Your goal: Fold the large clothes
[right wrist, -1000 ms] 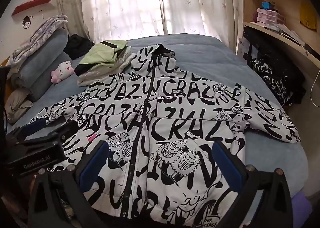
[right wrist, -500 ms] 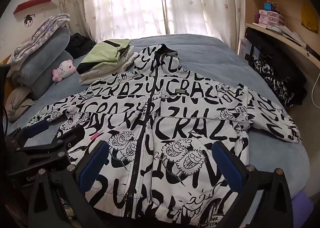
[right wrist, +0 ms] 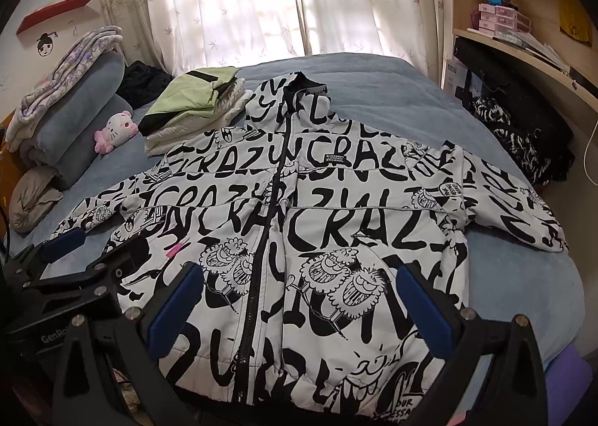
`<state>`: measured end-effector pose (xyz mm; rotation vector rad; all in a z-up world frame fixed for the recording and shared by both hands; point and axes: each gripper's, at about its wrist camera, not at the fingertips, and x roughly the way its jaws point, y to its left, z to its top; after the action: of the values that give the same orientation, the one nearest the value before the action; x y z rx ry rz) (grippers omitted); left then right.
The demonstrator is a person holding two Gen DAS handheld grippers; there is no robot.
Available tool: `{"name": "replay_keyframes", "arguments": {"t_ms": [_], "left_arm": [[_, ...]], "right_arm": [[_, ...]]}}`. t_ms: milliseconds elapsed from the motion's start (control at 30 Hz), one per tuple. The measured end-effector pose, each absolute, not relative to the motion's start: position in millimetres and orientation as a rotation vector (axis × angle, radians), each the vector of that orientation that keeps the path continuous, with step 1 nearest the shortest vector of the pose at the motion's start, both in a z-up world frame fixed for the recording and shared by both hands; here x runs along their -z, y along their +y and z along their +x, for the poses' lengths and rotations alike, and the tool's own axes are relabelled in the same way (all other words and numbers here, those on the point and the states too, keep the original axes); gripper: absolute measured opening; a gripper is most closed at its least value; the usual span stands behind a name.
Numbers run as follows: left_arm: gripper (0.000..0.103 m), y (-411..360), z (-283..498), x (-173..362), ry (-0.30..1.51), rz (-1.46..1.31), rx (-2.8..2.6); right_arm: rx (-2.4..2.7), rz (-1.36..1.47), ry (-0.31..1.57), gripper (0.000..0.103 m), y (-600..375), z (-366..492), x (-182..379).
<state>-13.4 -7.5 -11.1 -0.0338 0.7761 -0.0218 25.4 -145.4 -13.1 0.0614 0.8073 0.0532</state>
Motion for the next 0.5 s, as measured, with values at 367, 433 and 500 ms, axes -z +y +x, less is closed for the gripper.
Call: {"name": "replay_keyframes", "arguments": {"t_ms": [367, 433, 500], "left_arm": [[0.102, -7.9, -14.2, 11.8, 0.777, -0.031, 0.020], [0.102, -8.0, -13.8, 12.2, 0.778, -0.031, 0.020], [0.102, -7.2, -12.6, 11.7, 0.779, -0.032, 0.020]], "right_arm": [[-0.041, 0.073, 0.812, 0.103, -149.1, 25.1, 15.0], [-0.042, 0.072, 0.813, 0.103, -149.0, 25.3, 15.3], [-0.042, 0.073, 0.813, 0.103, -149.0, 25.4, 15.5]]}}
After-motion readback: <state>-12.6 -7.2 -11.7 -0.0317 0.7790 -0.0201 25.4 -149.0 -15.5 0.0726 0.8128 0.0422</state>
